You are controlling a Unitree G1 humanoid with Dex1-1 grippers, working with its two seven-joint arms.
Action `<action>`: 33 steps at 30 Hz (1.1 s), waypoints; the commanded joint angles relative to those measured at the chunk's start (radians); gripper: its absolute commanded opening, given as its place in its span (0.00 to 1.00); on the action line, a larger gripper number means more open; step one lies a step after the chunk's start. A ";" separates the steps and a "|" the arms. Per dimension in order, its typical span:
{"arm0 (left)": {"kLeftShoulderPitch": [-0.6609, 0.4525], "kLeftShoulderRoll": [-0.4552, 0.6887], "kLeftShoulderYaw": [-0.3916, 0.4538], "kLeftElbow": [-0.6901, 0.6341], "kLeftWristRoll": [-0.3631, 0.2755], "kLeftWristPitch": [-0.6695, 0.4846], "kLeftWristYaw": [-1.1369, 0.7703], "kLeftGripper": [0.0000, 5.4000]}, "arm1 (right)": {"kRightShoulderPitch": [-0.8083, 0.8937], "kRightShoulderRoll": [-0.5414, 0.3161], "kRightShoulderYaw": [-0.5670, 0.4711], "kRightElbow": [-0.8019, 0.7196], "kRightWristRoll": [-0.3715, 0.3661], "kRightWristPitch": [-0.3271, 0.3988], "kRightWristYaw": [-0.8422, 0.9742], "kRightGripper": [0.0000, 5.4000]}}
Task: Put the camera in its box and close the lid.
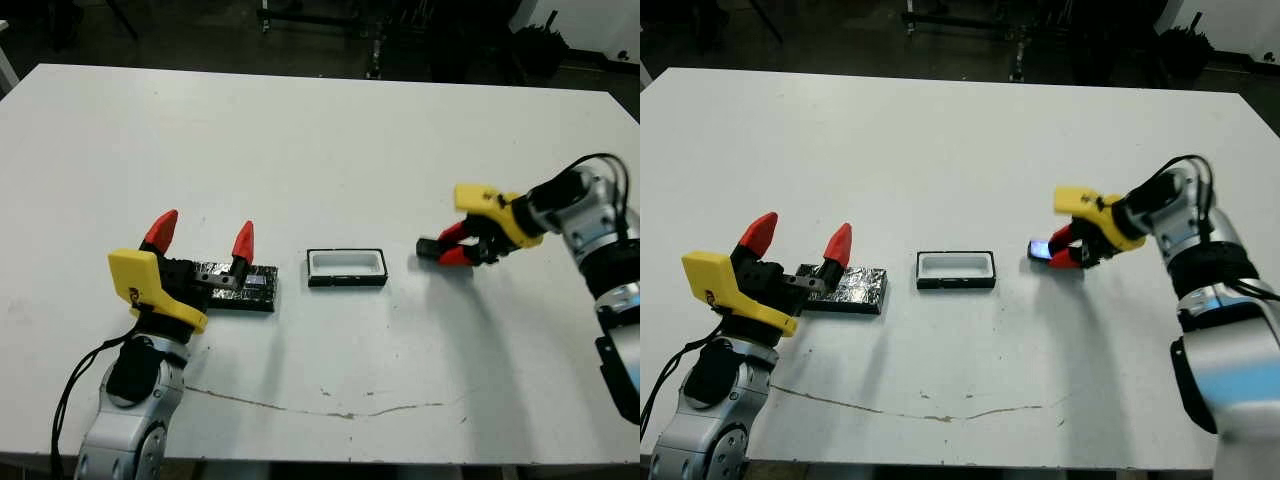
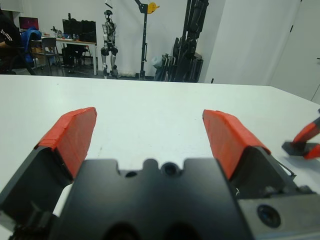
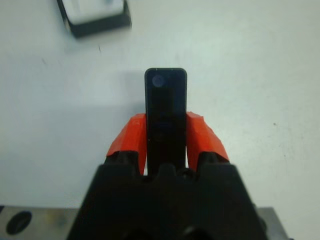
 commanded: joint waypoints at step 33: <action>0.008 0.001 0.002 -0.003 -0.001 0.003 -0.007 1.00 | -0.173 0.331 0.058 0.089 0.110 0.104 0.064 0.31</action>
